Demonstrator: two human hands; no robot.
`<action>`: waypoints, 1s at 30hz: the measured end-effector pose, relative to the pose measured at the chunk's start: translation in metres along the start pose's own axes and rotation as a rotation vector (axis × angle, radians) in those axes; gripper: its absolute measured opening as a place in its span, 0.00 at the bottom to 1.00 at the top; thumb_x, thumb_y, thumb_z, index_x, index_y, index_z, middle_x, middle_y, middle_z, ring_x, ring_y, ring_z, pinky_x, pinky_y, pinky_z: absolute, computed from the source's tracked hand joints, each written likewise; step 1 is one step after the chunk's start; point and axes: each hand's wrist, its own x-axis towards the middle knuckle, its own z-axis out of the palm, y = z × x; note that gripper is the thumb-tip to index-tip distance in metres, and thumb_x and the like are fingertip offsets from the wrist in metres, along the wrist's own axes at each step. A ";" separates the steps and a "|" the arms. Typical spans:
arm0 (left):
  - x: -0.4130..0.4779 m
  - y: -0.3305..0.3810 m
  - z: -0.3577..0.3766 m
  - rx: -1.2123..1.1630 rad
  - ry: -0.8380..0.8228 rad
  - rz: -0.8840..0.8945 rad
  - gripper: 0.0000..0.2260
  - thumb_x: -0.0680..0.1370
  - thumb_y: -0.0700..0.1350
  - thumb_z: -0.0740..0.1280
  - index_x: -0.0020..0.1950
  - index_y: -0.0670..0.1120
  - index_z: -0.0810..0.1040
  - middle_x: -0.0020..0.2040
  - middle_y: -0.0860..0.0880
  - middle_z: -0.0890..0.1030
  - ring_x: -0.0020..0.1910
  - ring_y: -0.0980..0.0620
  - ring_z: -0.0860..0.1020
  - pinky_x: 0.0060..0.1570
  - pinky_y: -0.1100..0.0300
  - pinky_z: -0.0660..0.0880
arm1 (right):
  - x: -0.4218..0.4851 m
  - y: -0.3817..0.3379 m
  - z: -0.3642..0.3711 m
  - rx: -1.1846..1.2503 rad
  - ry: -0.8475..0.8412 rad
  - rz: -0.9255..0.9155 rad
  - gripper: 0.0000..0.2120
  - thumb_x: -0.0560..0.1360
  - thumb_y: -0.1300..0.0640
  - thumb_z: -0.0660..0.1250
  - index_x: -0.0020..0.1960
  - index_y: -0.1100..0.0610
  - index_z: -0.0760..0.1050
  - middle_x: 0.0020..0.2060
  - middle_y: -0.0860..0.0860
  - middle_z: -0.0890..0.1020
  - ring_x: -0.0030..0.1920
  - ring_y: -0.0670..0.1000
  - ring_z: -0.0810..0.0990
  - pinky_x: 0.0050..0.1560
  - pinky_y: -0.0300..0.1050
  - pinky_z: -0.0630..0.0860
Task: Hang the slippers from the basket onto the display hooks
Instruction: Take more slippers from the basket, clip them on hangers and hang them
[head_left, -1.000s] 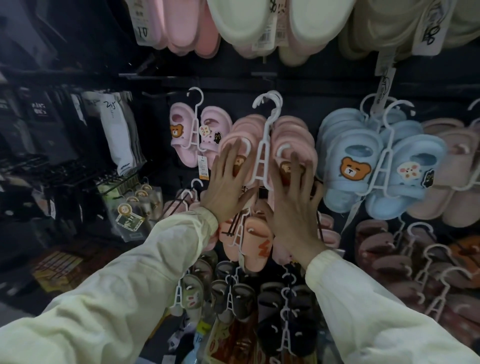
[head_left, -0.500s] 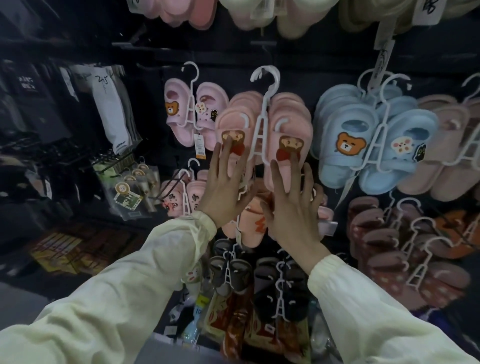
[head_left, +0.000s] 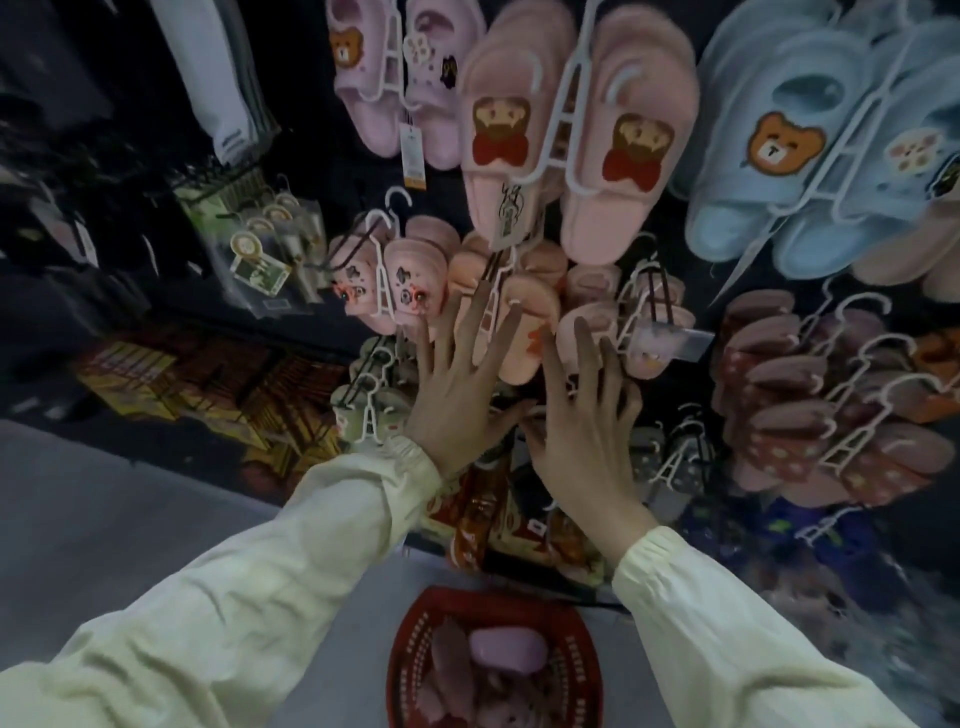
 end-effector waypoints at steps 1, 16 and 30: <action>-0.010 0.000 0.003 -0.019 -0.014 -0.013 0.39 0.77 0.64 0.64 0.81 0.48 0.55 0.81 0.41 0.48 0.80 0.37 0.45 0.74 0.33 0.47 | -0.008 -0.001 0.005 0.008 -0.014 0.005 0.44 0.75 0.45 0.68 0.81 0.50 0.45 0.80 0.56 0.48 0.79 0.64 0.50 0.69 0.70 0.60; -0.148 -0.014 0.068 -0.249 -0.338 -0.084 0.36 0.79 0.60 0.63 0.81 0.49 0.53 0.80 0.43 0.57 0.79 0.38 0.55 0.71 0.38 0.61 | -0.116 -0.023 0.085 0.023 -0.370 0.084 0.47 0.72 0.52 0.72 0.81 0.49 0.46 0.80 0.55 0.51 0.77 0.63 0.55 0.69 0.67 0.63; -0.222 -0.018 0.087 -0.351 -0.604 -0.269 0.36 0.79 0.56 0.67 0.81 0.50 0.52 0.78 0.43 0.59 0.74 0.38 0.61 0.69 0.39 0.67 | -0.155 -0.006 0.113 0.048 -0.562 0.045 0.47 0.71 0.51 0.73 0.81 0.51 0.48 0.79 0.58 0.54 0.78 0.64 0.53 0.71 0.69 0.59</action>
